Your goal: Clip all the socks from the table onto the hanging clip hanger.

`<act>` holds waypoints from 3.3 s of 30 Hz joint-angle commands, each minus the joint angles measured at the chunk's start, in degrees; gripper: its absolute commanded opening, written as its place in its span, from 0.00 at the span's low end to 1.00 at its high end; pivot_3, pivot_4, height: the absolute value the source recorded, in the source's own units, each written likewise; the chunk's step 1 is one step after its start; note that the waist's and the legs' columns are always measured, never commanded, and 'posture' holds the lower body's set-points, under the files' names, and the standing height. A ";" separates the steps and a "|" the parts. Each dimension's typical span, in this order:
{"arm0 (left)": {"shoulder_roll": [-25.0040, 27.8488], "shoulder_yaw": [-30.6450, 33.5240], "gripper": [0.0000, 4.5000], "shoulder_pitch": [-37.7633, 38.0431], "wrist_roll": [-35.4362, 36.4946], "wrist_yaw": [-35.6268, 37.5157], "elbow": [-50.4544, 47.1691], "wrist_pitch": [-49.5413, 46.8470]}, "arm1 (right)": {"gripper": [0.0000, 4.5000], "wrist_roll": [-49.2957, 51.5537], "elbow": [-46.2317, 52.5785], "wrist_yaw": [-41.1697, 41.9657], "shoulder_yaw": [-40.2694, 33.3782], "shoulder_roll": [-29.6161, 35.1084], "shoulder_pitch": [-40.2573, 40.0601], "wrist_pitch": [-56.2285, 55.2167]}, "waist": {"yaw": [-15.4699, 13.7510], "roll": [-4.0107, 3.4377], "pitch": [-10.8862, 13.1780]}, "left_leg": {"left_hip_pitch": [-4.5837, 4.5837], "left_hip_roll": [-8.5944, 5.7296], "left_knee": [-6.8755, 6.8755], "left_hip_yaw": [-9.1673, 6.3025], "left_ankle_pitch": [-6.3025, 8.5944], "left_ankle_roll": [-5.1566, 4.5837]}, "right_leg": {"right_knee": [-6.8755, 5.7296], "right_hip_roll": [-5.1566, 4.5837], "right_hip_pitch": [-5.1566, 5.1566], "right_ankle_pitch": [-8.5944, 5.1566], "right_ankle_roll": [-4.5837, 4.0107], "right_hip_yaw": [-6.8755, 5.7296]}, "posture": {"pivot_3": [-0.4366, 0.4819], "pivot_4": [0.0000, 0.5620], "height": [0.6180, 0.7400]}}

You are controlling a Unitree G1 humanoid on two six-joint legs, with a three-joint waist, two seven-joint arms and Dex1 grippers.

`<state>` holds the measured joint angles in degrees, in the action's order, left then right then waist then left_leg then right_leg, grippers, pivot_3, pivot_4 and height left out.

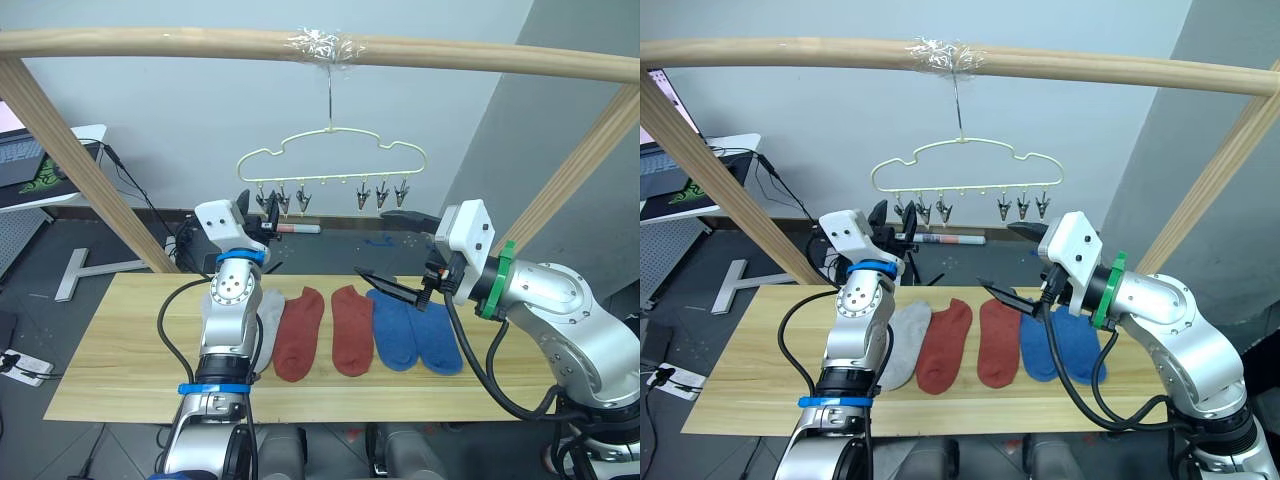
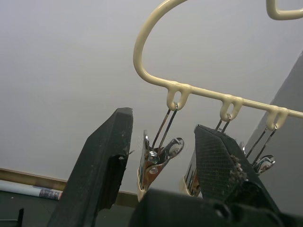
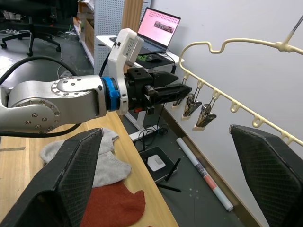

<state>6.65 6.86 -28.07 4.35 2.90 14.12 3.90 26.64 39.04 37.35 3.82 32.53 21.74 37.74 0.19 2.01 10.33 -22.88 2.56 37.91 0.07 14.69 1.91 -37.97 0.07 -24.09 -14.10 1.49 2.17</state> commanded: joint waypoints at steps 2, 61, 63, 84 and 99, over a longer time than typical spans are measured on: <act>0.49 -0.59 0.54 -1.13 -1.30 -0.23 0.19 1.62 | 1.00 0.62 1.30 0.14 -0.50 -0.01 0.73 -1.49 | 0.00 0.00 0.00 | 0.00 0.00 0.00 0.00 0.00 0.00 | 0.01 0.00 0.00 0.00 0.00 0.00 | 0.47 0.33 0.76; 2.00 -0.74 0.42 -1.91 -1.32 1.41 1.39 1.13 | 1.00 0.92 0.11 0.51 0.13 -0.56 1.72 -1.54 | 0.01 0.01 0.22 | -0.02 0.02 -0.05 -0.01 0.00 0.00 | 0.04 0.00 -0.03 0.00 0.00 -0.02 | 0.47 0.34 0.76; 1.95 -0.79 0.30 -1.95 -1.38 1.49 1.34 1.06 | 1.00 0.93 0.10 0.47 0.11 -0.58 1.73 -1.53 | 0.01 0.01 0.22 | -0.03 0.01 -0.04 -0.01 0.00 0.00 | 0.04 0.00 -0.03 0.00 0.00 -0.01 | 0.47 0.33 0.76; 7.25 -0.28 0.01 -0.26 2.39 9.24 -3.52 -1.61 | 1.00 -19.13 -14.58 -19.87 1.58 -7.92 -20.13 -8.16 | 0.09 -0.03 0.47 | 0.00 0.04 -0.04 0.07 0.00 0.01 | 0.00 -0.01 -0.06 0.00 0.01 0.05 | 0.47 0.35 0.76; 9.28 0.02 0.01 -0.23 2.43 11.89 -4.78 -3.63 | 1.00 -21.11 -46.28 -37.99 -7.18 -27.13 -11.50 -8.99 | 0.16 -0.13 1.01 | -0.07 0.05 -0.09 0.04 0.00 0.01 | 0.04 0.03 -0.12 0.00 0.00 0.05 | 0.48 0.36 0.76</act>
<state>15.44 6.51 -28.01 6.53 14.54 11.77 0.15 5.57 -6.03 0.19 -1.74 5.83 9.72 30.24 0.35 1.87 11.34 -22.95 2.61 37.82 0.11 14.70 1.91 -37.93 0.10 -24.21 -14.11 1.49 2.23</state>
